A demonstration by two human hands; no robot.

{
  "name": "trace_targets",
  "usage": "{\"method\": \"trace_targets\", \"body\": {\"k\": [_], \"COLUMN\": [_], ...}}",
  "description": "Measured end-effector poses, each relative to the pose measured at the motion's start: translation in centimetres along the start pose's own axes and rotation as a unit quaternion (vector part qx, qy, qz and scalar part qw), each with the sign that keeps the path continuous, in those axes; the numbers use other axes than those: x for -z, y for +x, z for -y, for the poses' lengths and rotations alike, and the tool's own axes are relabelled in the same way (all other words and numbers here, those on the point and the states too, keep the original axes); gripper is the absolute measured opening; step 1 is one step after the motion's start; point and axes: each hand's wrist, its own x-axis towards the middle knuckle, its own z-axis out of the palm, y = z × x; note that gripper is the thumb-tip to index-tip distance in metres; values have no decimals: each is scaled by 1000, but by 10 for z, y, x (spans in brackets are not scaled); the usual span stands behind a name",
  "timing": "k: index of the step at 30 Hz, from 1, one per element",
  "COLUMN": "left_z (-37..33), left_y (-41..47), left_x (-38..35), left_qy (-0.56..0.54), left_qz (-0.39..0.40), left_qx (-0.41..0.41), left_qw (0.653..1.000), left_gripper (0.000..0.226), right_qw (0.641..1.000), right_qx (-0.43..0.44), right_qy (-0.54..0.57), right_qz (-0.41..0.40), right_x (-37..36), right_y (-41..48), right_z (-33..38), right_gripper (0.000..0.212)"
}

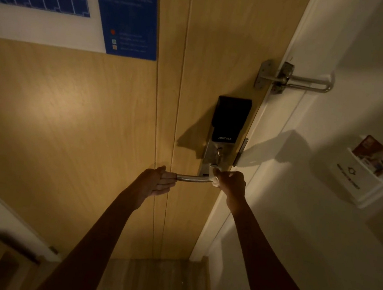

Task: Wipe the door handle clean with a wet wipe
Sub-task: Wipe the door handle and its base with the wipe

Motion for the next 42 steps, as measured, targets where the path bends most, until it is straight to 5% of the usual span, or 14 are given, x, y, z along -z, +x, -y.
{"method": "trace_targets", "body": {"k": [7, 14, 26, 37, 42], "left_z": [6, 7, 4, 6, 13], "left_y": [3, 0, -6, -19, -38], "left_x": [-2, -4, -10, -12, -17], "left_qy": [-18, -18, -14, 23, 27], "left_qz": [-10, -7, -16, -29, -20], "left_qx": [-5, -7, 0, -28, -33], "left_qw": [1000, 1000, 1000, 999, 999], "left_gripper": [42, 45, 49, 53, 55], "right_qw": [963, 880, 804, 830, 872], "right_qx": [223, 394, 505, 490, 441], "right_qy": [-57, -256, -314, -263, -213], "right_qz": [-139, -65, 21, 33, 13], "right_x": [2, 0, -18, -27, 12], "right_y": [-42, -30, -24, -41, -38], "right_z": [-11, -33, -8, 7, -8], "right_gripper": [19, 34, 35, 23, 19]}}
